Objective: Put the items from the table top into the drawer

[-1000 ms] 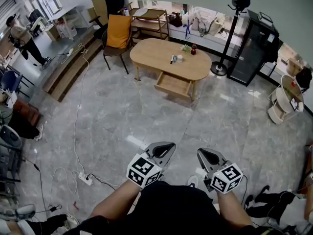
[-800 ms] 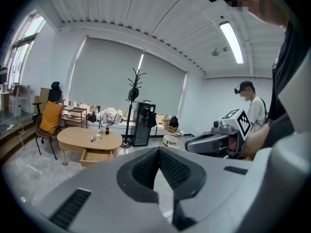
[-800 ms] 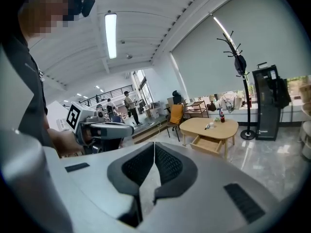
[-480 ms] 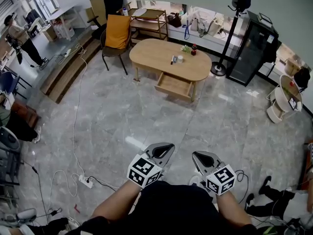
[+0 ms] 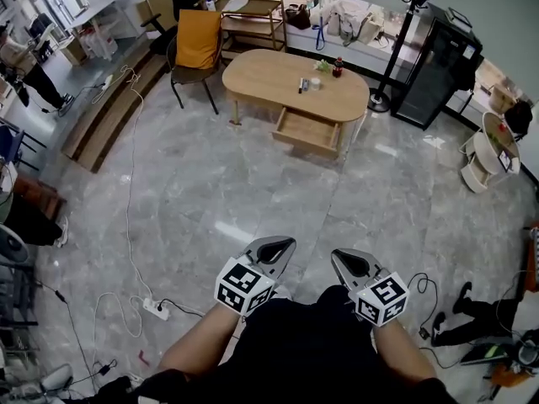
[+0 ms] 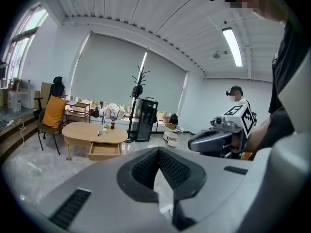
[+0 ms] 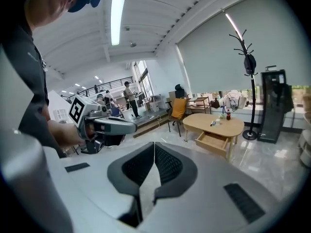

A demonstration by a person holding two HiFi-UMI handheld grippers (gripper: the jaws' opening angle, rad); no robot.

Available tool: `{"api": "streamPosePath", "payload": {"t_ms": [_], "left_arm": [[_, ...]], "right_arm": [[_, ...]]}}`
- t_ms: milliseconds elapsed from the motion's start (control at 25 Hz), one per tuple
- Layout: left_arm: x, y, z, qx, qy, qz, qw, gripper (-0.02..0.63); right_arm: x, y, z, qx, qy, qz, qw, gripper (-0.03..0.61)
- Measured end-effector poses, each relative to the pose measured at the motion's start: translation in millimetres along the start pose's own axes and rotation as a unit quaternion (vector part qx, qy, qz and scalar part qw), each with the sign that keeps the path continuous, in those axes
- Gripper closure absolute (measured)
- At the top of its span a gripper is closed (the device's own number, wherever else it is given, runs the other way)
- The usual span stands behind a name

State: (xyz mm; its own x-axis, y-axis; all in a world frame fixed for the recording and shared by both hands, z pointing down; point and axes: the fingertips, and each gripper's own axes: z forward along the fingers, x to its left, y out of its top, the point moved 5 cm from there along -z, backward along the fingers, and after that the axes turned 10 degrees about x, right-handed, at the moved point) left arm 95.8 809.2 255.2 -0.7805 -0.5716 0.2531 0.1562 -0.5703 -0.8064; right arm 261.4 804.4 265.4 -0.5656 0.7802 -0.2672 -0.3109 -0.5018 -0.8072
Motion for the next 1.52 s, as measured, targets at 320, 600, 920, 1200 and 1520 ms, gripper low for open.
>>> {"api": "streamPosePath", "payload": {"t_ms": [320,600,920,1200,1520], "left_arm": [[36,-3,-17,-0.009,0.006,-0.019,0.9998,0.612],[69,4,-13,-0.013,0.024,-0.026,0.9993,0.612],[125,37,26,0.022,0.03,-0.013,0.9992,0.612],[186,130,84,0.002,0.028,0.016,0.9995,0.612],[235,174,142,0.018,0.038,0.023,0.9988,0.612]], "right_arm": [[7,26,35,0.006,0.014,0.018,1.0,0.577],[-14,48,71,-0.004,0.033,0.026,0.999,0.577],[-79,93,121,-0.022,0.028,0.036,0.999,0.577],[-154,151,156,-0.033,0.019,0.024,0.999,0.577],[-233,192,194,-0.037,0.017,0.029,0.999,0.577]]}}
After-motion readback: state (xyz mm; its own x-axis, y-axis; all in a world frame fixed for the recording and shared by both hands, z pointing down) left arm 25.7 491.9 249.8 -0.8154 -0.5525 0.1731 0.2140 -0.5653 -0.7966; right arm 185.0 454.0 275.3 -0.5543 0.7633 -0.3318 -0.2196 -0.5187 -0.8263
